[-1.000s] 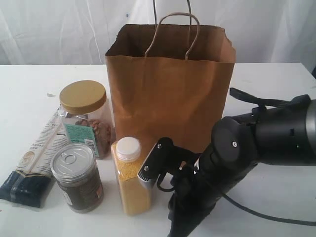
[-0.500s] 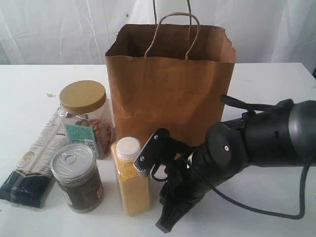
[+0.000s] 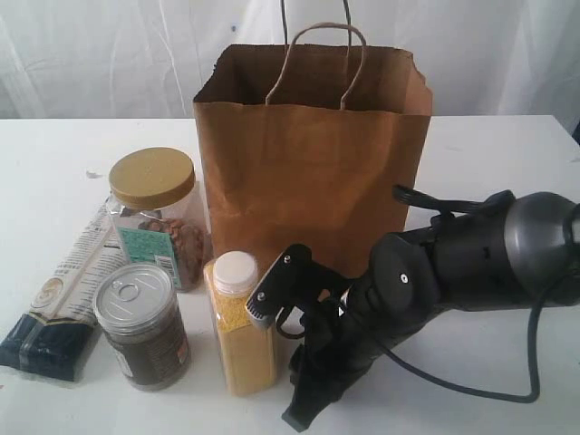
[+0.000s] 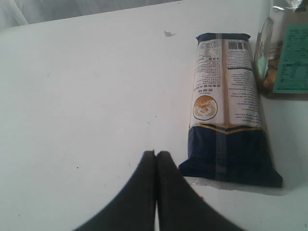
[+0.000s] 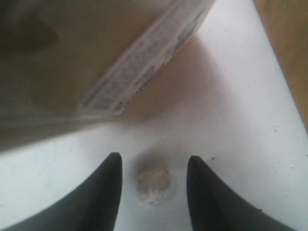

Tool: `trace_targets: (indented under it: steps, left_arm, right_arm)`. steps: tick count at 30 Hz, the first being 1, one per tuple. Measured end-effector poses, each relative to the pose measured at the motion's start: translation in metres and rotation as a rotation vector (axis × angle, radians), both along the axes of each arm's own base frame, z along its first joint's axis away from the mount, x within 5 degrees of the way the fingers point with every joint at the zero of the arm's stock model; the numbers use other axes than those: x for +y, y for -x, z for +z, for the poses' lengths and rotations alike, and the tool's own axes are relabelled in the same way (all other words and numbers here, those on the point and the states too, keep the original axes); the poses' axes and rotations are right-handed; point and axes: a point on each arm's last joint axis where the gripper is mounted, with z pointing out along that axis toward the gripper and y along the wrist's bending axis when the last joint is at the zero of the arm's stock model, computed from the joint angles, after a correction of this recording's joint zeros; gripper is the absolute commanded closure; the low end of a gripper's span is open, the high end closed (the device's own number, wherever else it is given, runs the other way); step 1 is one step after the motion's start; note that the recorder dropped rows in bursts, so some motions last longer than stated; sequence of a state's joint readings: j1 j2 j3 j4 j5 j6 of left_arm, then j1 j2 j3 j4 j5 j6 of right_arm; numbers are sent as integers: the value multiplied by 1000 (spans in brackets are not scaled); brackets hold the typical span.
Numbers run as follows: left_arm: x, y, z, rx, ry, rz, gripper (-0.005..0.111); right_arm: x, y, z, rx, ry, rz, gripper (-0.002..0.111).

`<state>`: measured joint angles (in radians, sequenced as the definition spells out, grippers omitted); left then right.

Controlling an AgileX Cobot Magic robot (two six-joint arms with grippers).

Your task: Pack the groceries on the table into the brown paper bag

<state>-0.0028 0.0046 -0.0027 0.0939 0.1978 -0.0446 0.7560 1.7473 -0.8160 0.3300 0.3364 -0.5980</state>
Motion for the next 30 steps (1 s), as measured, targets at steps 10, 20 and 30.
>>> trace_targets:
  steps: [10, 20, 30]
  left_arm:
    - [0, 0, 0, 0, 0, 0, 107]
    - [0, 0, 0, 0, 0, 0, 107]
    - [0, 0, 0, 0, 0, 0, 107]
  right_arm:
    - [0, 2, -1, 31, 6, -15, 105]
    - [6, 3, 12, 147, 50, 24, 108]
    - [3, 8, 43, 134, -7, -21, 108]
